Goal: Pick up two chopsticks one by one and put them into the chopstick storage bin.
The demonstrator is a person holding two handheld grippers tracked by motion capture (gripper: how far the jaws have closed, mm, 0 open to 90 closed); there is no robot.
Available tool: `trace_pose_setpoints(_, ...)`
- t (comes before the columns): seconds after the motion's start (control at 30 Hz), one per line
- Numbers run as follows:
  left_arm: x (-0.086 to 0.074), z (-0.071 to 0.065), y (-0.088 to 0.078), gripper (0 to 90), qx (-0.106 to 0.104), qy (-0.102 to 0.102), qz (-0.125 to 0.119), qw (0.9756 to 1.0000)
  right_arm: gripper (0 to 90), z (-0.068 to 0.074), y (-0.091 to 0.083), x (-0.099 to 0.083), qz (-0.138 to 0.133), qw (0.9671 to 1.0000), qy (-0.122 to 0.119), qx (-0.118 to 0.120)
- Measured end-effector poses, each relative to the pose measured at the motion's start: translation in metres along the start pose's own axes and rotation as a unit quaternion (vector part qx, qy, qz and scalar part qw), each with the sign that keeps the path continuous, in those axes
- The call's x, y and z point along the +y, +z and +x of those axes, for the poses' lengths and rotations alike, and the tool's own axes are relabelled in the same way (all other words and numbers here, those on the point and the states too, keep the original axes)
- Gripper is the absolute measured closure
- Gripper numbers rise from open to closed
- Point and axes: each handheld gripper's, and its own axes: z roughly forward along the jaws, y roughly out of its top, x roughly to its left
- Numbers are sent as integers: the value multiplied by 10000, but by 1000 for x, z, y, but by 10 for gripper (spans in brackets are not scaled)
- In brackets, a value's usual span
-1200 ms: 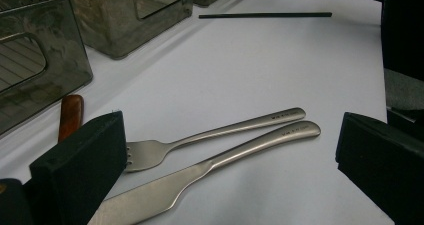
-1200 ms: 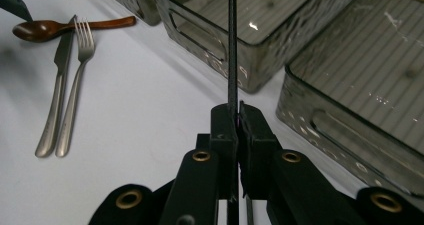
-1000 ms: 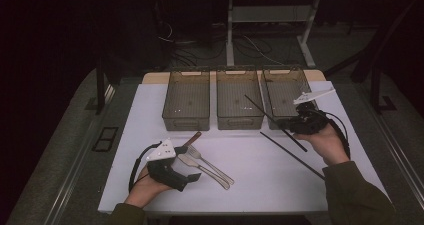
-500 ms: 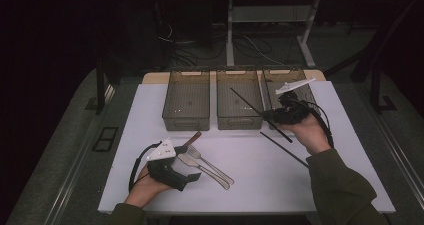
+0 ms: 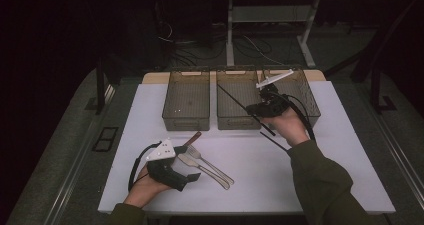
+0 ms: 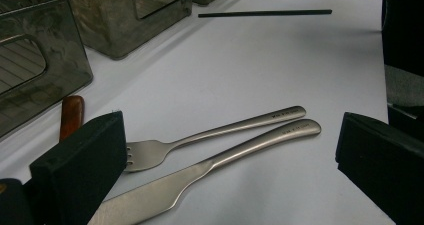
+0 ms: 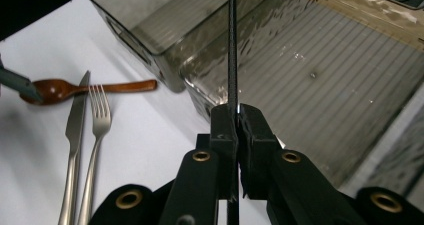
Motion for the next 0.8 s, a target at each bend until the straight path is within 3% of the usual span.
trace_pose_setpoints(0.43, 1, 0, -1, 0, -35, 31, 19, 10000, 858, 9, 27, 32, 55, 10000, 48, -37)
trace_pose_setpoints(0.8, 1, 0, 0, 0, -31, 42, -3, 10000, 858, 22, 60, 59, 175, 9998, 20, -24)
